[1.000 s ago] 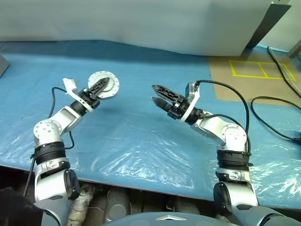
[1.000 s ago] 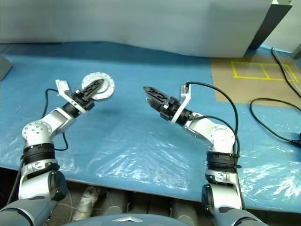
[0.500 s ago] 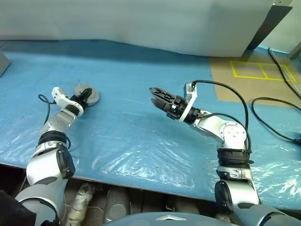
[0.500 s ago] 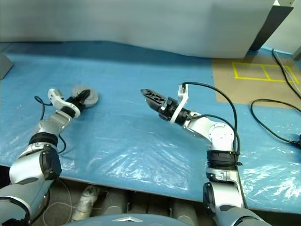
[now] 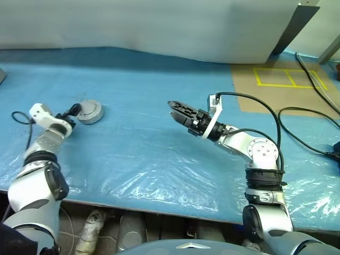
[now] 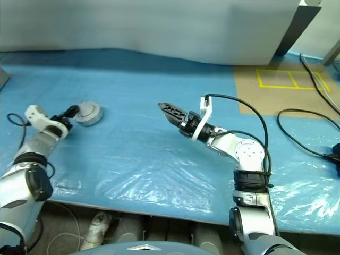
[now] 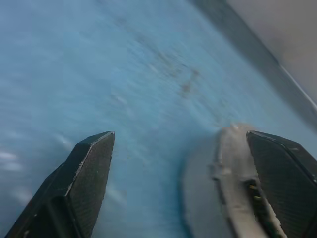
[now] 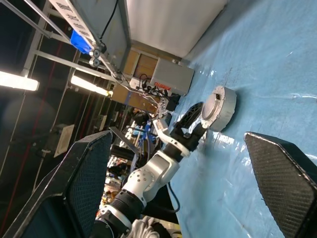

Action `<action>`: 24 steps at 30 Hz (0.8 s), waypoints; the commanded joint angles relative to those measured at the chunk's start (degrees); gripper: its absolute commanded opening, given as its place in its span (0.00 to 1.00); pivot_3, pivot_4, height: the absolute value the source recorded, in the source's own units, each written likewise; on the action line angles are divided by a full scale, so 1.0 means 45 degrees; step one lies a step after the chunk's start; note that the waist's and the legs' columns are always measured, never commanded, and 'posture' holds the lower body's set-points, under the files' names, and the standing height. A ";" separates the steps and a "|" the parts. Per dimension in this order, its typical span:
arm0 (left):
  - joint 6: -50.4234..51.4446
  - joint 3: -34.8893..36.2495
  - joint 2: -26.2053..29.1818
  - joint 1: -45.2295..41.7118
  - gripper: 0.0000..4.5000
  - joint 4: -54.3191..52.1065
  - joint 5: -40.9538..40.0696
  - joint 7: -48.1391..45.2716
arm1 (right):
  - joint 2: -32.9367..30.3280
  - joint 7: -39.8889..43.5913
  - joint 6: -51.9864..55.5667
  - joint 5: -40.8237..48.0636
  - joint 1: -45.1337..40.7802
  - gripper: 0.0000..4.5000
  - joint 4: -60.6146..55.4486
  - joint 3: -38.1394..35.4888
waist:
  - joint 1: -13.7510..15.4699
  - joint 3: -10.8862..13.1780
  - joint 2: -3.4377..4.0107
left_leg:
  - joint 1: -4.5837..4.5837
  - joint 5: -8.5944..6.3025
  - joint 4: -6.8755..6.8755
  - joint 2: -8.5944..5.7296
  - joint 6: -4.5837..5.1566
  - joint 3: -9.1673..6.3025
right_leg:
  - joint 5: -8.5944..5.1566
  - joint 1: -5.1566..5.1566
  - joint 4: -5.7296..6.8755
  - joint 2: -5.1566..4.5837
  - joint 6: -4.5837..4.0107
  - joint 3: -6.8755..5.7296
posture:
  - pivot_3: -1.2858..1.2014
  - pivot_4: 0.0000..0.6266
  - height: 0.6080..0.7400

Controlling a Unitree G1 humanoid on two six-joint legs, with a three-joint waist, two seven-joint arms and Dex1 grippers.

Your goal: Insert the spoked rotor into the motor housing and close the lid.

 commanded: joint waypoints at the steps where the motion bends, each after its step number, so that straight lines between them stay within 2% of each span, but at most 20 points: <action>1: -0.0150 0.0331 0.0726 -0.0105 0.99 -0.0189 0.0001 -0.0658 | 0.0112 0.0326 -0.0160 -0.0086 -0.0087 1.00 -0.0546 0.0003 | 0.0078 0.0000 -0.0001 | -0.0010 0.0000 -0.0003 0.0001 0.0000 -0.0001 | -0.0001 0.0000 0.0000 -0.0001 -0.0002 -0.0007 | 0.52 0.24 1.00; 4: 0.0172 0.0092 0.1053 -0.0638 0.99 -0.0792 0.0026 -0.1834 | -0.0135 0.0827 -0.0550 -0.0875 -0.0133 1.00 -0.0856 0.0040 | 0.0137 0.0007 -0.0012 | -0.0022 0.0000 -0.0001 -0.0003 0.0000 -0.0002 | -0.0001 0.0000 -0.0005 -0.0011 -0.0002 -0.0010 | 0.52 0.24 1.00; 6: 0.0622 -0.0602 0.0853 -0.0967 0.99 -0.1982 0.0193 -0.2972 | -0.0515 0.1336 -0.1147 -0.1876 -0.0070 1.00 -0.1379 0.0147 | 0.0189 0.0012 -0.0020 | -0.0028 0.0000 0.0002 0.0000 0.0000 -0.0002 | -0.0002 0.0000 -0.0006 -0.0012 -0.0003 -0.0012 | 0.52 0.24 1.00; 10: 0.2272 -0.2878 -0.0392 -0.0261 0.99 -0.7224 0.0280 -0.4251 | -0.1325 0.2007 -0.2438 -0.3764 0.0227 1.00 -0.2268 0.0220 | 0.0333 0.0016 -0.0029 | -0.0035 0.0000 0.0017 -0.0001 0.0000 0.0002 | -0.0001 0.0000 0.0000 -0.0021 -0.0003 -0.0012 | 0.52 0.24 1.00; 12: 0.2971 -0.3859 -0.0834 0.0374 0.99 -0.9440 0.0409 -0.4277 | -0.1642 0.2420 -0.2842 -0.4476 0.0496 1.00 -0.2753 0.0400 | 0.0331 0.0016 -0.0027 | -0.0036 0.0000 0.0015 -0.0005 0.0000 0.0007 | -0.0001 0.0001 0.0003 -0.0028 -0.0004 -0.0011 | 0.52 0.24 1.00; 16: 0.3565 -0.5763 -0.2071 0.1777 0.99 -1.3512 0.0750 -0.3814 | -0.1806 0.2031 -0.3951 -0.6472 0.0957 1.00 -0.3496 0.0875 | 0.0087 0.0017 -0.0027 | -0.0028 0.0000 -0.0005 -0.0001 0.0001 0.0020 | -0.0007 -0.0014 0.0007 -0.0016 -0.0017 -0.0003 | 0.52 0.24 1.00; 21: 0.1346 -0.8400 -0.2503 0.2397 0.99 -1.4119 0.3283 -0.4215 | -0.1389 0.1586 -0.4979 -0.8298 0.1096 1.00 -0.3570 0.1410 | -0.0141 0.0019 -0.0024 | -0.0015 0.0001 -0.0008 0.0011 0.0002 0.0020 | -0.0009 -0.0029 0.0017 0.0009 -0.0021 0.0006 | 0.52 0.24 1.00; 24: 0.0598 -0.8991 -0.2786 0.2435 0.99 -1.4163 0.3710 -0.4577 | -0.1465 0.1696 -0.5422 -0.9390 0.0955 1.00 -0.3520 0.1842 | -0.0147 0.0019 -0.0023 | -0.0011 0.0002 -0.0001 0.0002 0.0003 0.0023 | -0.0009 -0.0025 0.0012 0.0004 -0.0019 0.0023 | 0.52 0.24 1.00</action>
